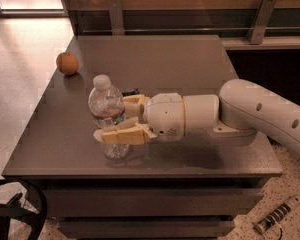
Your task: Move water bottle near orange
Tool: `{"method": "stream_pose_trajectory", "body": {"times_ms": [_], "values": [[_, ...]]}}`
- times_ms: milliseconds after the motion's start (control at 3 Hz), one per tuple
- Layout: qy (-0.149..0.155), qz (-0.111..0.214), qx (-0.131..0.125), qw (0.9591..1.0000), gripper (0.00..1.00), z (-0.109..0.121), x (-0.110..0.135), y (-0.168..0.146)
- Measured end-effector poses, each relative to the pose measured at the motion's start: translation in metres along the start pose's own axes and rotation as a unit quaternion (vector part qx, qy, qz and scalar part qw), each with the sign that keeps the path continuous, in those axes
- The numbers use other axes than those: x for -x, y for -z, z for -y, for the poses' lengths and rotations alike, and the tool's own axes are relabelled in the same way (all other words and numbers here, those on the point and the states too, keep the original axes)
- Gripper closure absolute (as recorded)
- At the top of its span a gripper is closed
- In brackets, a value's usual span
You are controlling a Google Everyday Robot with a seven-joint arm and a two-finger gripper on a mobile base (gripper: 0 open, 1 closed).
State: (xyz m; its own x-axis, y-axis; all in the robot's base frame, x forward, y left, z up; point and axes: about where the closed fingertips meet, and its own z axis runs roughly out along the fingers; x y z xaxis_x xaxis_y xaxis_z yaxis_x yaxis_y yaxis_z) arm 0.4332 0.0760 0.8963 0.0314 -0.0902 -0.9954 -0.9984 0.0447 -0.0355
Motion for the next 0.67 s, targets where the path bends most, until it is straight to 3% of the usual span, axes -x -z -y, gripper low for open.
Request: {"method": "stream_pose_trajectory", "body": {"times_ms": [667], "values": [[0.002,-0.001,0.003,1.0,0.93,-0.0019,0.0021,-0.0026]]}}
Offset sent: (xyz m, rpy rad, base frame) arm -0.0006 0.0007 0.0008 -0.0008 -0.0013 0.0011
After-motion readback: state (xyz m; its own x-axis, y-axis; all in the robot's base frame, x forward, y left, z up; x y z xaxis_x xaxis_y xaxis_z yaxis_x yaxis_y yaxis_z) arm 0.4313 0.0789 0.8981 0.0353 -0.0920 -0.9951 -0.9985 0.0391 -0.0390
